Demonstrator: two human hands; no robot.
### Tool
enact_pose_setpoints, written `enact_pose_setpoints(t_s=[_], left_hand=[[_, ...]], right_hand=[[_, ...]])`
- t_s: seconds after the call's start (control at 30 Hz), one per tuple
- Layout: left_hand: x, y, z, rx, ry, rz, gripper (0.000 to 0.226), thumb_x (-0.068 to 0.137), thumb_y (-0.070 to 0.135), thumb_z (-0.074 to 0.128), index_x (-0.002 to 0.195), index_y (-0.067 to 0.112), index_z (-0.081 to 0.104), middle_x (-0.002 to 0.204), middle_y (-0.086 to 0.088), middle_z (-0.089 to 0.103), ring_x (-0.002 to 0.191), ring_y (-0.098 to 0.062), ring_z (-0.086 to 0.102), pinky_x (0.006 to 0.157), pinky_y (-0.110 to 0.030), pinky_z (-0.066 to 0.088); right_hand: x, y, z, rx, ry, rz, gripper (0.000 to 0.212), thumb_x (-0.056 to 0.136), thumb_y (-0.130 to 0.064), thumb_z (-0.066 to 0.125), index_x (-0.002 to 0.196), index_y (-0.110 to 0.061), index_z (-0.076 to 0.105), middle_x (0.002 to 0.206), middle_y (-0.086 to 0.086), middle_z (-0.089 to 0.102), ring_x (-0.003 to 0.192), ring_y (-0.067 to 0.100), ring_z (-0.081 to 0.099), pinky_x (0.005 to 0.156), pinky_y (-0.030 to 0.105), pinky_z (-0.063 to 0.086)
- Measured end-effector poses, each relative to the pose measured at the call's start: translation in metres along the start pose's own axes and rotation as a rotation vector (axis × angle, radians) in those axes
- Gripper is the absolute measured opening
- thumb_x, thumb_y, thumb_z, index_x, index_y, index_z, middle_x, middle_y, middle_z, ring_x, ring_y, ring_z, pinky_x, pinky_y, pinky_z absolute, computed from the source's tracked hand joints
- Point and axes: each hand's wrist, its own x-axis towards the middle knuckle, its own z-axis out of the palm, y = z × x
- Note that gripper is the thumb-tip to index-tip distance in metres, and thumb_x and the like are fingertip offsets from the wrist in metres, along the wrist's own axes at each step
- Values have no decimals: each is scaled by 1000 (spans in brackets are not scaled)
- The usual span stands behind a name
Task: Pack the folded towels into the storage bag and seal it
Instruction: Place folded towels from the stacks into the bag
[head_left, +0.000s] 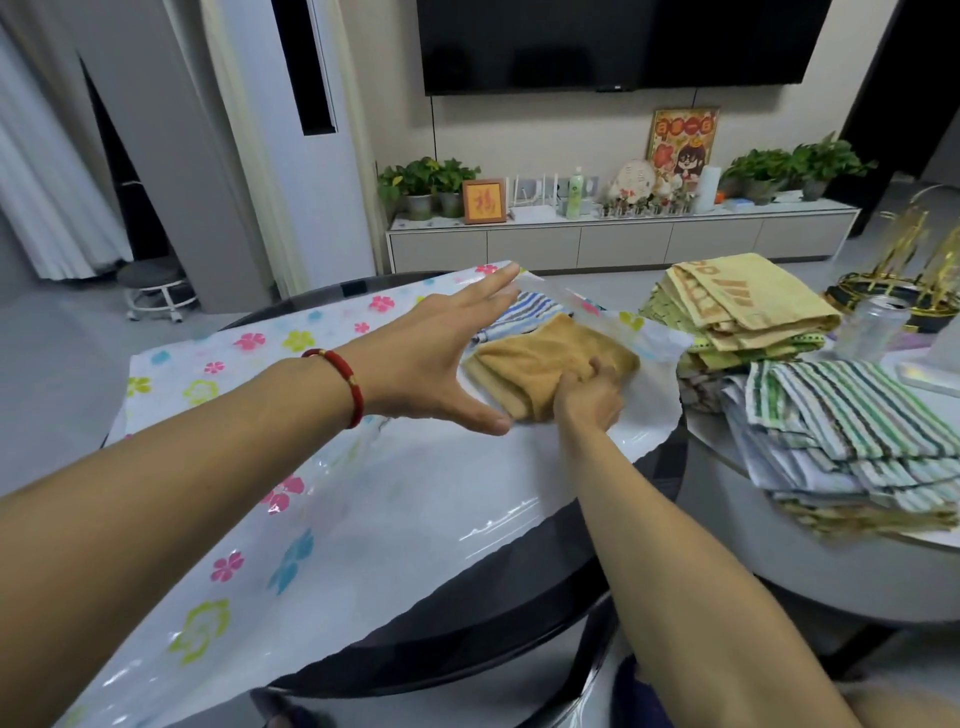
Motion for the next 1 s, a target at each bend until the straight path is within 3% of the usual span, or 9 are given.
enact_pose_setpoints(t_s=[0.23, 0.33, 0.4, 0.5, 0.57, 0.63, 0.8, 0.9, 1.0], left_hand=[[-1, 3, -9, -3, -6, -26, 124, 63, 65, 77, 157, 28, 5, 163, 22, -9, 150, -8, 7, 122, -33, 16], [-2, 5, -14, 7, -27, -32, 123, 65, 63, 78, 157, 28, 4, 163, 22, -9, 150, -7, 6, 123, -35, 16], [-2, 6, -17, 3, -24, -42, 122, 66, 59, 80, 157, 27, 4, 163, 21, -9, 150, -7, 6, 123, -33, 15], [-1, 4, -21, -1, 2, -45, 121, 67, 58, 80, 157, 26, 5, 164, 19, -8, 150, -7, 8, 119, -24, 12], [1, 3, -23, 4, 11, -40, 122, 66, 60, 80, 157, 25, 6, 164, 18, -7, 149, -5, 8, 114, -19, 9], [2, 0, -25, 13, 5, -38, 122, 66, 61, 80, 157, 25, 6, 163, 19, -8, 148, -4, 8, 112, -16, 7], [4, -9, -39, 49, -21, -27, 120, 67, 68, 72, 157, 24, 7, 164, 19, -7, 147, 1, 7, 113, -13, 7], [4, -11, -46, 11, 2, -51, 114, 70, 71, 67, 157, 24, 9, 163, 22, -5, 147, 4, 8, 116, -15, 9], [3, -11, -51, -29, -5, -76, 113, 70, 73, 63, 157, 27, 9, 162, 24, -6, 148, 1, 10, 118, -21, 11]], right_hand=[[0, 5, -3, 10, 3, 8, 45, 100, -12, 55, 144, -18, 58, 138, 17, 61, 128, 38, 57, 107, 39, 45], [-4, -2, -3, 29, -103, 57, 47, 97, -18, 56, 144, -25, 55, 141, 18, 56, 123, 38, 59, 103, 40, 51], [-2, -12, -3, 171, -178, 121, 45, 91, -19, 64, 134, -28, 55, 133, 14, 59, 109, 32, 63, 91, 38, 56], [-3, -21, -9, 609, -337, 328, 30, 87, -12, 65, 115, -23, 60, 109, 8, 64, 86, 21, 62, 60, 29, 56], [-12, -21, -15, 569, -414, 346, 15, 82, -15, 65, 96, -19, 69, 93, 8, 67, 74, 20, 60, 49, 24, 49], [-22, -15, -20, 445, -491, 265, 10, 78, -23, 70, 81, -23, 79, 87, 2, 71, 75, 21, 62, 51, 26, 46], [-49, -22, 2, 540, -944, 163, 46, 74, -7, 56, 111, -24, 77, 98, 7, 67, 85, 21, 60, 65, 31, 52], [-72, -26, 51, 538, -873, 123, 51, 85, 4, 53, 126, -22, 70, 102, 13, 66, 91, 28, 59, 68, 35, 50], [-89, -19, 86, 202, -787, 73, 53, 94, -6, 62, 143, -24, 51, 129, 12, 57, 113, 33, 62, 84, 53, 62]])
